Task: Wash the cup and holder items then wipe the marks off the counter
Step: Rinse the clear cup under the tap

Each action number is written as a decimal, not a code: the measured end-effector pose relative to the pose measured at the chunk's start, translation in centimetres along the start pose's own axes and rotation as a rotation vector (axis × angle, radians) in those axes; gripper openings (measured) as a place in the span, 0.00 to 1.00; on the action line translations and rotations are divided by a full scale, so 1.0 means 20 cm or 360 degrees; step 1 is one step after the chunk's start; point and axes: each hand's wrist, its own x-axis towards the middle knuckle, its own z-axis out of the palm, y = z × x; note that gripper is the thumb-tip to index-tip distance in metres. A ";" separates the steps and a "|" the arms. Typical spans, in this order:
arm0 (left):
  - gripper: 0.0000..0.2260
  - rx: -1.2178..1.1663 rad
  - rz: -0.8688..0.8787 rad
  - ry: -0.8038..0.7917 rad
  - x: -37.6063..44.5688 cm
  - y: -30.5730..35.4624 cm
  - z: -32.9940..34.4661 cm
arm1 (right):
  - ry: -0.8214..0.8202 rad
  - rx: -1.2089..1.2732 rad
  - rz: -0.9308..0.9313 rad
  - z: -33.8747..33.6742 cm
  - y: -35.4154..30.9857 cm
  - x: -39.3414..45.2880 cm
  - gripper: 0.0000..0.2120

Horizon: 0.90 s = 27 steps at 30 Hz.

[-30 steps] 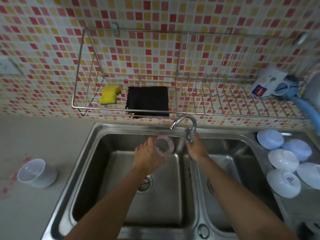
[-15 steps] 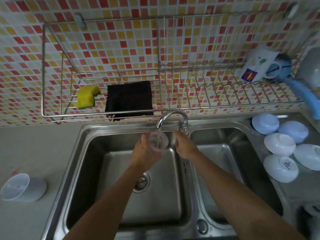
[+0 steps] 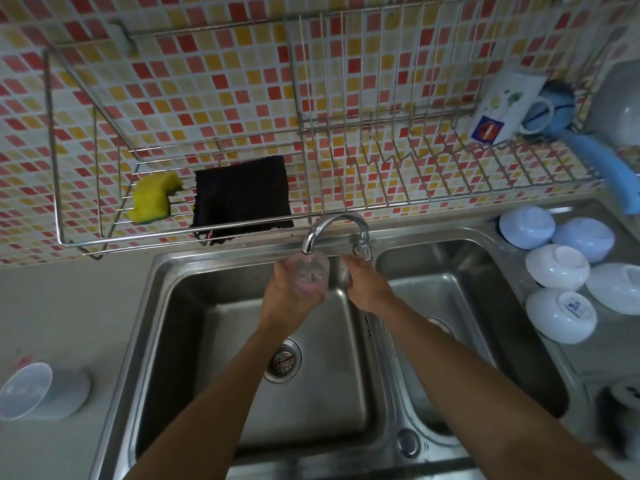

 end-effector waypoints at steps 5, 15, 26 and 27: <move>0.32 -0.0026 -0.0075 0.0001 -0.02 0.01 0.00 | -0.0004 0.0039 0.0014 0.01 0.01 0.01 0.35; 0.33 -0.0071 -0.0060 0.0099 -0.02 0.04 -0.05 | 0.0115 0.0153 0.0026 0.02 0.02 0.03 0.26; 0.32 -0.0103 -0.0021 0.0029 -0.07 0.05 -0.09 | 0.0689 0.1141 0.0461 -0.03 0.10 0.10 0.08; 0.32 -0.0133 -0.0018 0.0063 -0.08 0.05 -0.09 | 0.0685 0.1208 0.0483 -0.02 0.10 0.10 0.09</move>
